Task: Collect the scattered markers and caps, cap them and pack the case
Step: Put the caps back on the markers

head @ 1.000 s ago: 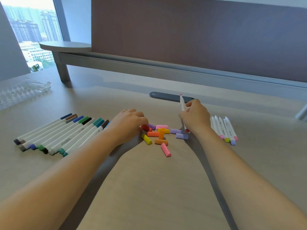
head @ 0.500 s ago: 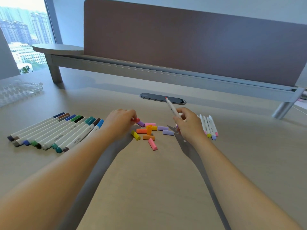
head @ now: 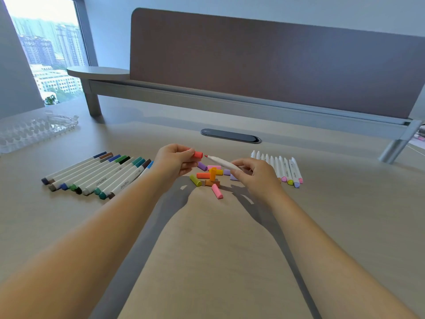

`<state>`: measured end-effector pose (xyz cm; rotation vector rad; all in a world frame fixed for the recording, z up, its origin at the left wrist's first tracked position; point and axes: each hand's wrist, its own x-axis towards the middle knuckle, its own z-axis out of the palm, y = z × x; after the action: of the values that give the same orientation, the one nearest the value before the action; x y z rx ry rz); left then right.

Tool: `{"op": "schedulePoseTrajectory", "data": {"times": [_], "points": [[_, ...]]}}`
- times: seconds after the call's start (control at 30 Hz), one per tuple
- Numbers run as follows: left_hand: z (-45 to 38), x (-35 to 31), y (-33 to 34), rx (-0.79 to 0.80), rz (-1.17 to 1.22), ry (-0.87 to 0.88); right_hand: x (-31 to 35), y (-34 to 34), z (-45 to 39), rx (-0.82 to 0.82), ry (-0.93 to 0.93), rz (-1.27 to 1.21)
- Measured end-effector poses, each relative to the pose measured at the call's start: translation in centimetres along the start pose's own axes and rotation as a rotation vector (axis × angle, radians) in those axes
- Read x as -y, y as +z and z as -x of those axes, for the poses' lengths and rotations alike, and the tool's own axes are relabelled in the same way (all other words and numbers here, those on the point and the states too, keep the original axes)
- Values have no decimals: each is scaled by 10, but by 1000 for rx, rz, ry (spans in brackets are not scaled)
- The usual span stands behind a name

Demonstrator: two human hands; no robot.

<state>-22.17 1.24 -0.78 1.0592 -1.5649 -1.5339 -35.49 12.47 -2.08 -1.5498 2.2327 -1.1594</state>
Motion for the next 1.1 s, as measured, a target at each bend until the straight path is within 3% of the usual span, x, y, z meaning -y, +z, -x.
{"op": "schedulePoseTrajectory", "data": {"times": [0.43, 0.73, 0.93, 1.1], "points": [[2, -3, 11, 98, -229, 93, -1, -8, -2, -4, -16, -32], [-7, -9, 26, 76, -155, 215, 2, -4, -9, -63, 29, -145], [-19, -14, 27, 67, 49, 108, 0, -8, -19, -65, 126, -281], [-39, 1, 14, 26, -304, 174, -29, -17, -41, -242, 277, -89]]}}
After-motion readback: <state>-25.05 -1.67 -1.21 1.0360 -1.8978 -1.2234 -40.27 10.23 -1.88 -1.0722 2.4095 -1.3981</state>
